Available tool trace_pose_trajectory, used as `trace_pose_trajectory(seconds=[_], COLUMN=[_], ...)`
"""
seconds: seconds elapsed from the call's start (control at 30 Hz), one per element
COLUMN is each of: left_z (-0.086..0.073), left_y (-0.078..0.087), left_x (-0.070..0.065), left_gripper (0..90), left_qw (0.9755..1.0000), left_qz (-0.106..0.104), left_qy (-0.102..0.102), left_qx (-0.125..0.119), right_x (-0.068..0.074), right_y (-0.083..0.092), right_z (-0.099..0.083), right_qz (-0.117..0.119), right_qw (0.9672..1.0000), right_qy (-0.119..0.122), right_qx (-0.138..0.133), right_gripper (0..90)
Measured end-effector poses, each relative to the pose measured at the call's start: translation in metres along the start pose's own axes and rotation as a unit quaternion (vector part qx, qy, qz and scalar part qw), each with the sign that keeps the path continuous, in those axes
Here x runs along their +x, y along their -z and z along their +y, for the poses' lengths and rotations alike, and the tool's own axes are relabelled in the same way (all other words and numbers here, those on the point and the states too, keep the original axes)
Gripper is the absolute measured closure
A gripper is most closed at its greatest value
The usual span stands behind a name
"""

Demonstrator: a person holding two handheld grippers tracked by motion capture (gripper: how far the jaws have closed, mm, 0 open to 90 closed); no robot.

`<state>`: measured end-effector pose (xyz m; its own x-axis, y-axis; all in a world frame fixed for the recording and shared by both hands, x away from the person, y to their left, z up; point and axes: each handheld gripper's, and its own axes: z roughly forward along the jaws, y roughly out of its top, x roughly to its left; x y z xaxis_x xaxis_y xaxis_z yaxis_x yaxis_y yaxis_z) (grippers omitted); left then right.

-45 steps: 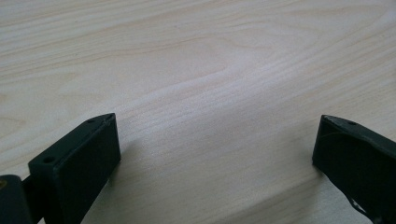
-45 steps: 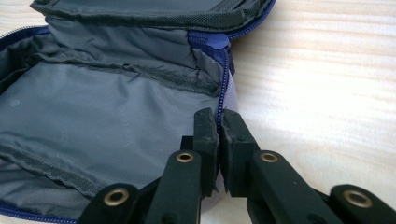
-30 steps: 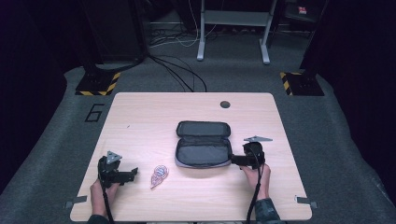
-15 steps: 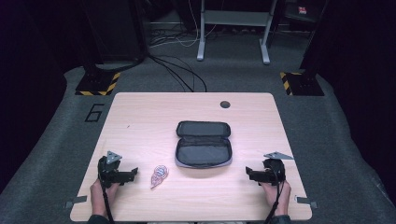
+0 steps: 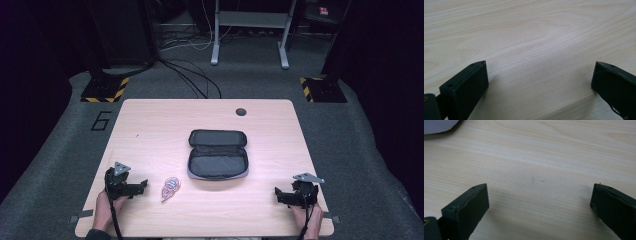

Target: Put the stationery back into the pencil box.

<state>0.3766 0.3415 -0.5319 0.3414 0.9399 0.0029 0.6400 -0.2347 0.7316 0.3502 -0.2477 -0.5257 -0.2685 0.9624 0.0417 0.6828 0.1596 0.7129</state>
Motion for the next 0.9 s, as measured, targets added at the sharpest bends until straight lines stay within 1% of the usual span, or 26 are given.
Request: trace_pose_trajectory(seconds=[0.03,0.07,0.1,0.13,0.17,0.2,0.23,0.27,0.3,0.33,0.37,0.4,0.43,0.47,0.5,0.53,0.57,0.6,0.67,0.7,0.73,0.8,0.9], left_z=[-0.001,-0.001,-0.001,0.0,0.0,0.0,-0.001,-0.001,-0.001,0.0,0.001,0.002,0.003,0.003,0.006,0.007,0.009,0.01,0.011,0.012,0.011,0.011,0.009], left_y=[0.001,0.001,0.002,0.003,0.004,0.004,0.004,0.008,0.011,0.014,0.018,0.022,0.026,0.026,0.031,0.032,0.035,0.036,0.039,0.04,0.04,0.04,0.039], left_x=[0.001,0.002,0.002,0.002,0.002,0.002,0.002,0.002,0.001,0.0,-0.002,-0.005,-0.007,-0.007,-0.012,-0.015,-0.018,-0.021,-0.026,-0.028,-0.032,-0.037,-0.042], left_gripper=[0.9,0.9,0.9,0.9,1.1,1.3,1.3,1.3,1.3,1.3,1.5,1.8,2.0,2.7,3.2,3.2,3.2,3.3,3.3,3.2,3.0,1.4,0.6], left_qw=[1.0,0.9999,0.9999,0.9998,0.9998,0.9998,0.9998,0.9999,0.9999,0.9999,0.9997,0.9995,0.9992,0.9992,0.9985,0.9981,0.9976,0.9972,0.9963,0.9952,0.9949,0.9941,0.9938], left_qz=[-0.006,-0.009,-0.011,-0.012,-0.01,-0.01,-0.01,-0.011,-0.016,-0.016,-0.024,-0.026,-0.033,-0.033,-0.047,-0.05,-0.058,-0.061,-0.07,-0.081,-0.083,-0.094,-0.098], left_qy=[-0.006,-0.009,-0.011,-0.013,-0.014,-0.014,-0.01,-0.006,-0.003,-0.004,-0.002,-0.004,-0.008,-0.008,-0.011,-0.013,-0.017,-0.02,-0.025,-0.029,-0.027,-0.031,-0.031], left_qx=[0.0,-0.001,0.005,0.012,0.011,0.011,0.011,0.005,0.004,-0.002,-0.008,-0.019,-0.02,-0.02,-0.026,-0.032,-0.032,-0.038,-0.043,-0.046,-0.049,-0.043,-0.044], right_x=[0.001,0.0,0.002,0.001,0.001,0.0,0.0,-0.001,-0.001,-0.001,-0.001,-0.002,-0.004,-0.004,-0.006,-0.007,-0.007,-0.007,-0.007,-0.007,-0.007,-0.007,-0.006], right_y=[-0.002,-0.003,-0.004,-0.005,-0.006,-0.006,-0.006,-0.007,-0.007,-0.007,-0.007,-0.007,-0.007,-0.007,-0.007,-0.008,-0.008,-0.008,-0.008,-0.008,-0.008,-0.008,-0.008], right_z=[0.0,0.001,0.001,0.002,0.001,0.001,0.001,0.001,0.001,0.001,0.001,0.001,0.001,0.001,0.001,0.002,0.002,0.002,0.002,0.002,0.002,0.002,0.003], right_qz=[-0.003,-0.009,-0.01,-0.007,-0.004,-0.001,-0.001,0.002,0.003,0.002,0.002,0.003,0.008,0.008,0.016,0.017,0.017,0.017,0.017,0.017,0.017,0.015,0.013], right_qw=[1.0,0.9999,0.9999,0.9998,0.9997,0.9997,0.9997,0.9997,0.9997,0.9997,0.9997,0.9995,0.9993,0.9993,0.9988,0.9986,0.9986,0.9986,0.9986,0.9986,0.9986,0.9987,0.999], right_qy=[0.003,0.013,0.009,0.018,0.024,0.022,0.022,0.024,0.026,0.026,0.026,0.032,0.037,0.037,0.045,0.049,0.05,0.05,0.049,0.049,0.049,0.048,0.042], right_qx=[0.001,0.007,0.007,0.007,0.003,0.001,0.001,-0.005,-0.002,-0.003,-0.003,-0.002,-0.002,-0.002,-0.004,-0.003,-0.003,-0.004,-0.004,-0.004,-0.004,-0.004,-0.004], right_gripper=[1.4,0.3,0.0,0.0,0.0,0.0,0.0,0.0,0.0,0.0,0.0,0.0,0.0,0.0,0.0,0.0,0.0,0.0,0.0,0.0,0.0,0.0,0.0])
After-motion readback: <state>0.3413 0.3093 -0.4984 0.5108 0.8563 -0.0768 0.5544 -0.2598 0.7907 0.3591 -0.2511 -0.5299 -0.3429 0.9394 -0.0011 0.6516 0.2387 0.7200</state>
